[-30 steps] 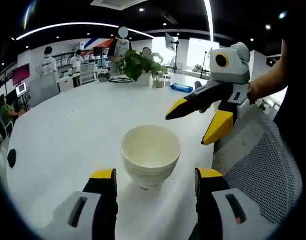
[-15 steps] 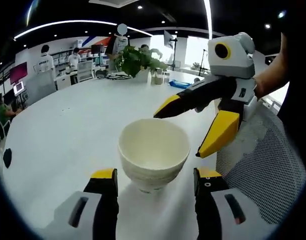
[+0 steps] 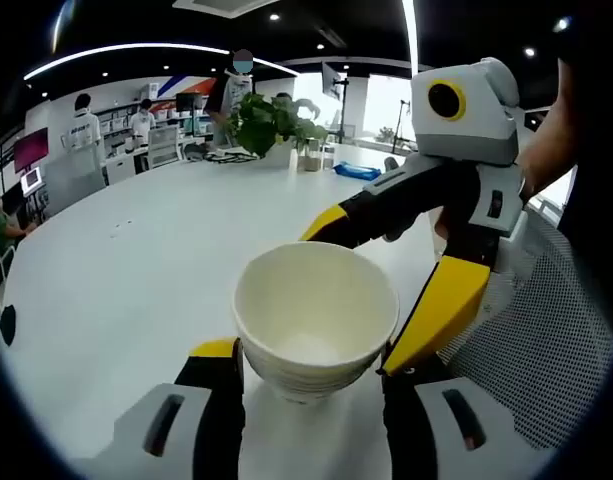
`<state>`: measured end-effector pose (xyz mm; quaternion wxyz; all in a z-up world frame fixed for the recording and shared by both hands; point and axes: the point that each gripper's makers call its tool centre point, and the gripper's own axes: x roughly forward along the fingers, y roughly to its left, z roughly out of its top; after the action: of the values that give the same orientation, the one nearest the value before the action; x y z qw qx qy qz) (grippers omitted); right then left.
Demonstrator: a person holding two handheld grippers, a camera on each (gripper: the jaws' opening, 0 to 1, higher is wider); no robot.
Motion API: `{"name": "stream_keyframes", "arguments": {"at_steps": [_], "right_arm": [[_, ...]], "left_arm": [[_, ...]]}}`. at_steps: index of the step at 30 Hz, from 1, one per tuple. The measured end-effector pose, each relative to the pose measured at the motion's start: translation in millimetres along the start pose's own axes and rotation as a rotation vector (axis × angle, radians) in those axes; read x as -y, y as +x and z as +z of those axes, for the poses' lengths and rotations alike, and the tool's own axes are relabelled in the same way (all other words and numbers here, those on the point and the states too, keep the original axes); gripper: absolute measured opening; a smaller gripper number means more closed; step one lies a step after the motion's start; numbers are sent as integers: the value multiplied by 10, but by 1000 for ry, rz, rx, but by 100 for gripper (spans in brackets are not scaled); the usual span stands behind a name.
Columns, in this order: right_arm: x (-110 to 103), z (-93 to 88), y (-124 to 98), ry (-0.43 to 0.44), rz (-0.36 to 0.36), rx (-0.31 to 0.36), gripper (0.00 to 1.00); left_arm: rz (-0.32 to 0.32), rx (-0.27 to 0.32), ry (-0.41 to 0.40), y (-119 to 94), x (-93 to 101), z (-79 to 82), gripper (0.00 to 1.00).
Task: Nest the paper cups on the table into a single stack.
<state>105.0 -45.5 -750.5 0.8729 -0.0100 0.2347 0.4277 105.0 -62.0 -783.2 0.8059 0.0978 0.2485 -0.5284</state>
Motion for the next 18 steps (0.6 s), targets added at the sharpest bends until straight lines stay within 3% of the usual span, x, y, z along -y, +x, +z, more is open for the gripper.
{"name": "stream_keyframes", "arguments": {"at_steps": [8, 18], "right_arm": [[38, -13, 17, 11, -7, -10, 48], [69, 77, 1, 16, -9, -3, 47]], "left_arm": [[-5, -5, 18, 22, -17, -11, 49], [-11, -3, 44, 23, -54, 106, 49]]}}
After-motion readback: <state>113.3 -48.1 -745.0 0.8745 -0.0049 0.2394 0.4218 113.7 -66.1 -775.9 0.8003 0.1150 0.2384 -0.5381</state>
